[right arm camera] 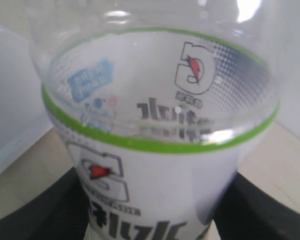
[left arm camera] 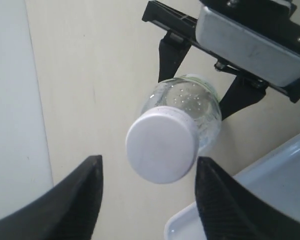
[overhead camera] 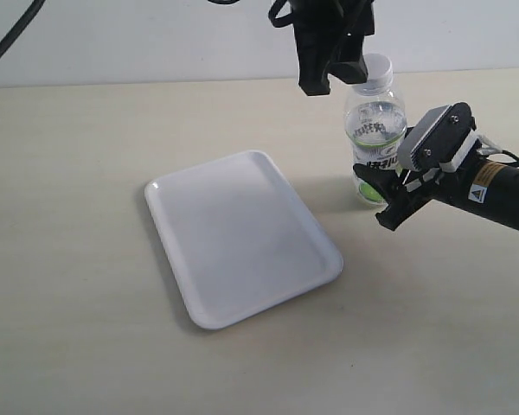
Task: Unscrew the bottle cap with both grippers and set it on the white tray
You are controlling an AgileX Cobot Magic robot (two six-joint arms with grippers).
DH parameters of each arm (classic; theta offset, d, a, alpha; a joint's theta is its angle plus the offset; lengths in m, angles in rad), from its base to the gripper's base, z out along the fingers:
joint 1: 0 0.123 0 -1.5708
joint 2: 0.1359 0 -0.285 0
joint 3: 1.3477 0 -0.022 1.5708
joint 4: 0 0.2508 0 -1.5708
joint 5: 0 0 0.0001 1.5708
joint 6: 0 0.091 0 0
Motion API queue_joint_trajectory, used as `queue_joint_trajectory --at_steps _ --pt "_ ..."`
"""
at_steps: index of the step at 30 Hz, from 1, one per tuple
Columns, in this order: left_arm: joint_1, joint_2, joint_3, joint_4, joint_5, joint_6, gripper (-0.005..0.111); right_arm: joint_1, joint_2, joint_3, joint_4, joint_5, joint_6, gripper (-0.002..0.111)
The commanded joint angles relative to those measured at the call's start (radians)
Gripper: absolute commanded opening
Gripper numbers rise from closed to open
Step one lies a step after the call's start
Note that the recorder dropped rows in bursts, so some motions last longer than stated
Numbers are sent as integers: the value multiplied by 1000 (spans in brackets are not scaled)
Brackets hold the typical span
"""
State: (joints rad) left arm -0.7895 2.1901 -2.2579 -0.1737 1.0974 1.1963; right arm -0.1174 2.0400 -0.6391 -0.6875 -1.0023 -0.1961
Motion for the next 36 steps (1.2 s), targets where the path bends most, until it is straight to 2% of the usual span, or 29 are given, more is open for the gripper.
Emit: queue_joint_trajectory --at_steps 1,9,15,23,27,36 --pt "0 7 -2 -27 13 -6 54 -4 9 4 8 118 -11 0" --pt "0 7 -2 -24 29 -6 54 -4 9 4 8 118 -11 0" --pt "-2 9 -2 -27 -6 -13 75 -4 9 4 12 118 -11 0" --pt "-2 19 -2 -47 10 -59 71 -4 9 4 57 144 -99 0" --pt "-2 21 -2 -47 38 -59 71 -4 9 4 64 131 -99 0" --pt "-2 21 -2 -47 11 -51 71 -4 9 4 55 136 -99 0"
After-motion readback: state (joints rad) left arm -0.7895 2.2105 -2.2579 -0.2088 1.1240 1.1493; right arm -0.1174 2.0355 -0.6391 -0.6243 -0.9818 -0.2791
